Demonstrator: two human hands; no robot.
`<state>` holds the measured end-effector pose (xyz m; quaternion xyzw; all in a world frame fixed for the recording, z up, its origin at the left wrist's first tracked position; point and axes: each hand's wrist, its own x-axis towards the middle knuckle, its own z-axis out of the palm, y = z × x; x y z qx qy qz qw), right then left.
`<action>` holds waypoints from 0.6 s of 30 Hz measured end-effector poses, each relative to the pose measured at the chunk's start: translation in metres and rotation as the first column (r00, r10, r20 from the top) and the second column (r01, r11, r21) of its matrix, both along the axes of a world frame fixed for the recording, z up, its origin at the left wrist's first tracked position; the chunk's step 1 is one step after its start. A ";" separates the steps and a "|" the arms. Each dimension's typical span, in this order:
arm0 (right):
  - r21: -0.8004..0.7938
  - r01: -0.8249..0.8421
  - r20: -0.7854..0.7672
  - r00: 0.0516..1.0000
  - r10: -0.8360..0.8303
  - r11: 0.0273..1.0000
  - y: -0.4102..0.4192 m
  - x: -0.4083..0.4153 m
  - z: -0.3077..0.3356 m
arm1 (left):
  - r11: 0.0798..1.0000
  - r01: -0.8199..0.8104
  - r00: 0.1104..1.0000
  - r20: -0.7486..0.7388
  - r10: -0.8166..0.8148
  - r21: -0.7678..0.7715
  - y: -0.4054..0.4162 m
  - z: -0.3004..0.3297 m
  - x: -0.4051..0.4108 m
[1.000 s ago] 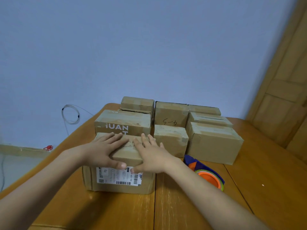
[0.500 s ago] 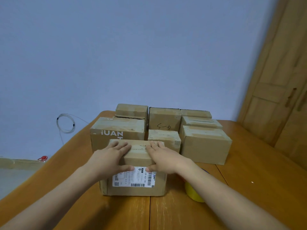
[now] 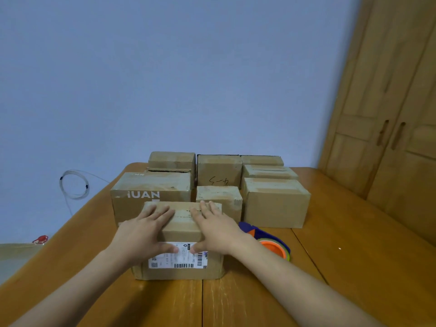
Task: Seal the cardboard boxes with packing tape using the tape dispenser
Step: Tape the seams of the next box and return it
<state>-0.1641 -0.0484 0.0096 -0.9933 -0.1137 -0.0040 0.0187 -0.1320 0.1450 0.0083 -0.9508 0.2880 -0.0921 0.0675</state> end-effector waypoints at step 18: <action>0.033 -0.013 0.080 0.997 0.011 0.999 -0.012 -0.021 0.051 | 1.000 0.009 0.994 0.107 -0.008 -0.001 -0.009 0.059 -0.024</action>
